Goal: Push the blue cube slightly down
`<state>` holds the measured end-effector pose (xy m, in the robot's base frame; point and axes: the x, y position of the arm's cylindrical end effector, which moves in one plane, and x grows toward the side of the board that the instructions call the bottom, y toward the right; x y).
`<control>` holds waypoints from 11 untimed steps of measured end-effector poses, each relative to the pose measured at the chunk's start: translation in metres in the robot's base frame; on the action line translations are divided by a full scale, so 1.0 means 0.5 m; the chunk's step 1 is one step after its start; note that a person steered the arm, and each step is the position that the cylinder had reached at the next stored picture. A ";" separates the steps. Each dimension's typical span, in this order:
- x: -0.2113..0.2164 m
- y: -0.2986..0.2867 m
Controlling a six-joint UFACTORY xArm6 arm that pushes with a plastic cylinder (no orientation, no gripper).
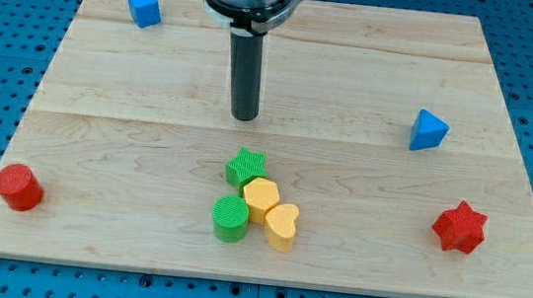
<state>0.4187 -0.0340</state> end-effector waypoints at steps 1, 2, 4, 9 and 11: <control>0.000 0.000; 0.042 -0.001; -0.095 -0.318; -0.291 -0.212; -0.177 -0.146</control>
